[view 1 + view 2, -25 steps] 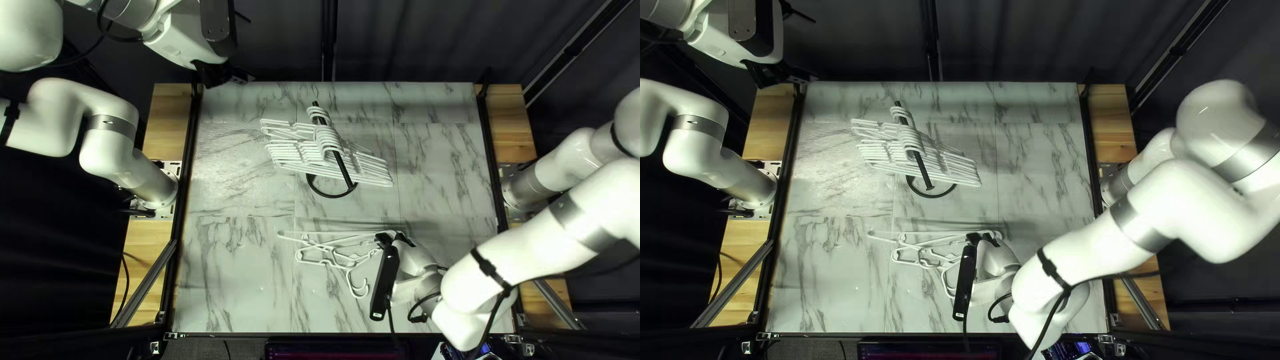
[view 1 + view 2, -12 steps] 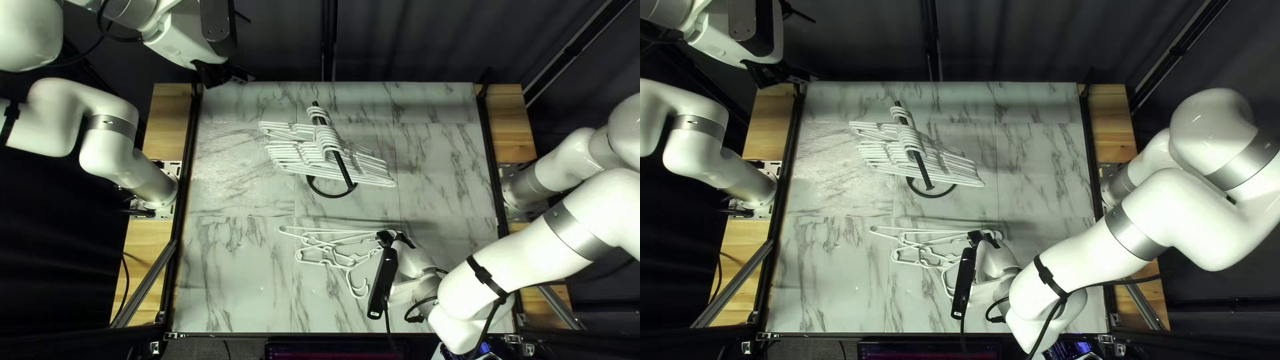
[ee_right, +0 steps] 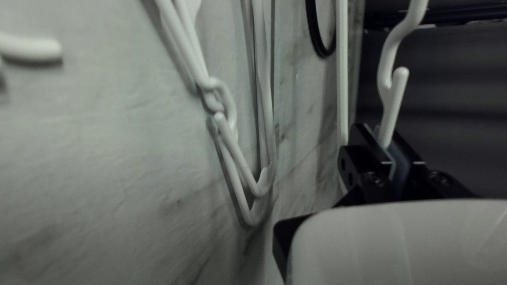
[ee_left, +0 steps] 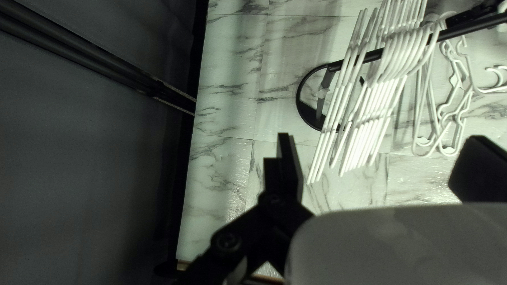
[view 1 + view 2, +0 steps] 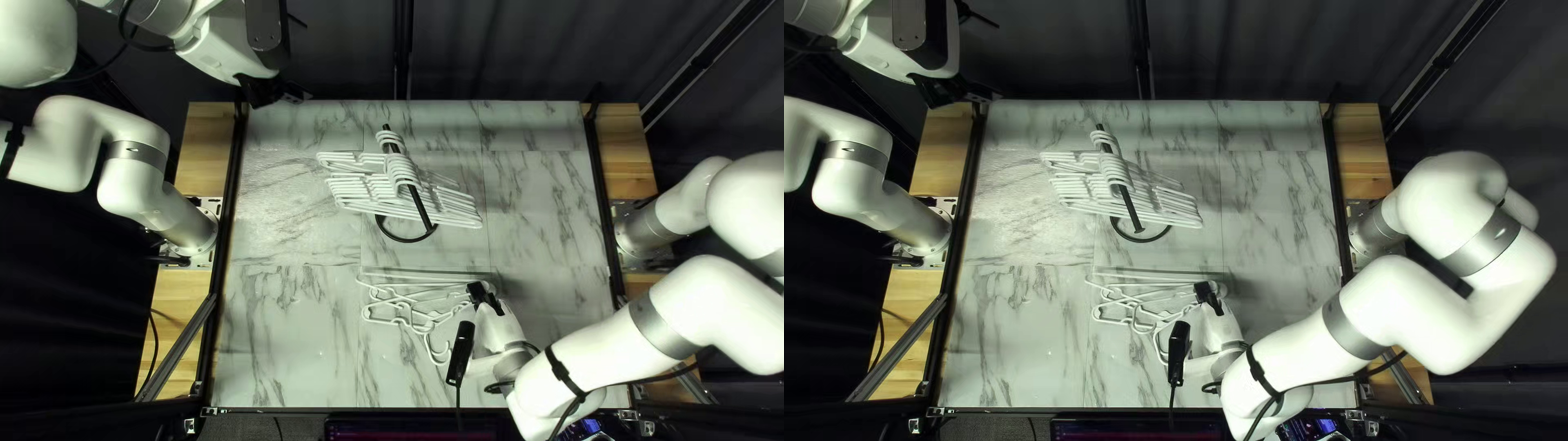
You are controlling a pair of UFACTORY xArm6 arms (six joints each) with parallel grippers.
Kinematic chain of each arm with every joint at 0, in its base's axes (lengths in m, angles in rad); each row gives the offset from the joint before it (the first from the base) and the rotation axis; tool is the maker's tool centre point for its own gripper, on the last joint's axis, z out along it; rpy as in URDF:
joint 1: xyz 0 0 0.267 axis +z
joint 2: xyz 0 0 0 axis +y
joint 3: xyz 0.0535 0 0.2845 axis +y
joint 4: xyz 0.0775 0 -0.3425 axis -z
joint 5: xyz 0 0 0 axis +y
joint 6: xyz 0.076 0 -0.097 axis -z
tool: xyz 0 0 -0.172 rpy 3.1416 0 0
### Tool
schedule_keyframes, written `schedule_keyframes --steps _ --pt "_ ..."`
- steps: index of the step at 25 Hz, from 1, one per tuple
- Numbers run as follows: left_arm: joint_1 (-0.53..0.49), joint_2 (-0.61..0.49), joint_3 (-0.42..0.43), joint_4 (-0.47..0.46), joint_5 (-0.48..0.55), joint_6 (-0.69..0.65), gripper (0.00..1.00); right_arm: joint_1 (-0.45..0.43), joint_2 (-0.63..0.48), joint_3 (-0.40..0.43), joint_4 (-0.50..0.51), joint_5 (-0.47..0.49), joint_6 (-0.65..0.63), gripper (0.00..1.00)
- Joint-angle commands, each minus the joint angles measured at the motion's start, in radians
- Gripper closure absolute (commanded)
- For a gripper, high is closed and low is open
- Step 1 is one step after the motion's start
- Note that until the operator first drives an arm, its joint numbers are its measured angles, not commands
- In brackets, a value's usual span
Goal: Remove hangers from rack and place onto table
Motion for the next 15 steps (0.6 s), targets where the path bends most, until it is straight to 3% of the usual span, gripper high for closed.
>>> schedule_keyframes --steps 1,10,15 --pt "0.0 0.0 0.0 0.0 0.0 0.0 0.0 0.002 -0.032 0.046 0.008 -0.026 -0.036 1.0" --pt "0.0 0.0 0.0 0.0 0.0 0.0 0.0 0.01 -0.101 0.131 -0.048 -0.147 -0.116 1.0" --pt "0.0 0.0 0.0 0.0 0.0 0.0 0.0 0.016 -0.112 0.157 -0.081 -0.165 -0.116 1.0"
